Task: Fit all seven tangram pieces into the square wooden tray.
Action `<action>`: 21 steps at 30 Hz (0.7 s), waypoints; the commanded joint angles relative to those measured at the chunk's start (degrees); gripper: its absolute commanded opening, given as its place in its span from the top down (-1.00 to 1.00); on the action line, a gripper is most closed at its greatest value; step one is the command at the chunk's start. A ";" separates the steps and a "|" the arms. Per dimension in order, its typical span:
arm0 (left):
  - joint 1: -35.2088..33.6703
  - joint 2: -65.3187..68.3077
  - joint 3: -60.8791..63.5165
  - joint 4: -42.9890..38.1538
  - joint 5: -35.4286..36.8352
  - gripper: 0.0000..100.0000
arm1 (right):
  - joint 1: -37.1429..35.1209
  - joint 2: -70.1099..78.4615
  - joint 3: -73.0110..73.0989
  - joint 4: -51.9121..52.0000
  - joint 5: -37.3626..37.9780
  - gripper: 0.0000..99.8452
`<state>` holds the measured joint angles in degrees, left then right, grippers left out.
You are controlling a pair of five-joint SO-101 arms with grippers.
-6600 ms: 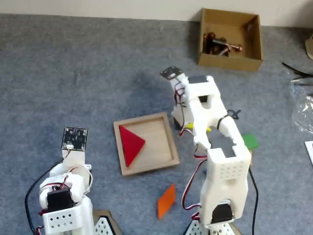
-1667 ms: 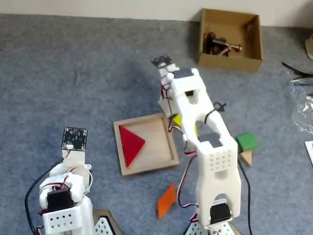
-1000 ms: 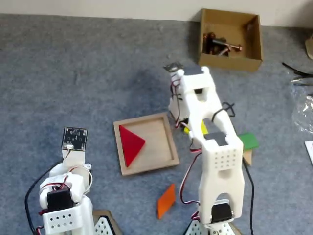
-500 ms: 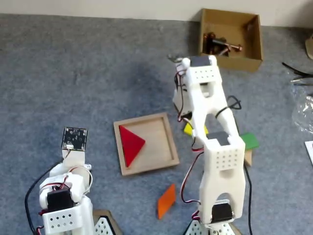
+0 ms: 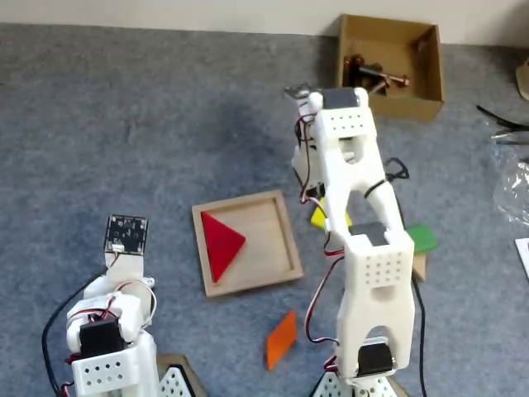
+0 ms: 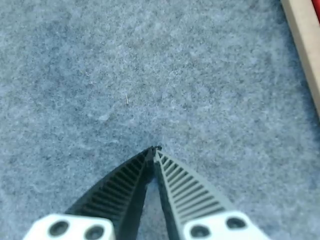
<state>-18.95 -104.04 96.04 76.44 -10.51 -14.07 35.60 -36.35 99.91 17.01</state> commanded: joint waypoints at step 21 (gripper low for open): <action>-0.75 -0.31 1.10 0.18 0.18 0.99 | 0.84 -23.87 34.51 -24.57 3.69 0.86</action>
<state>-18.95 -104.04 96.04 76.44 -10.51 -13.80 15.65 -1.45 78.29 20.35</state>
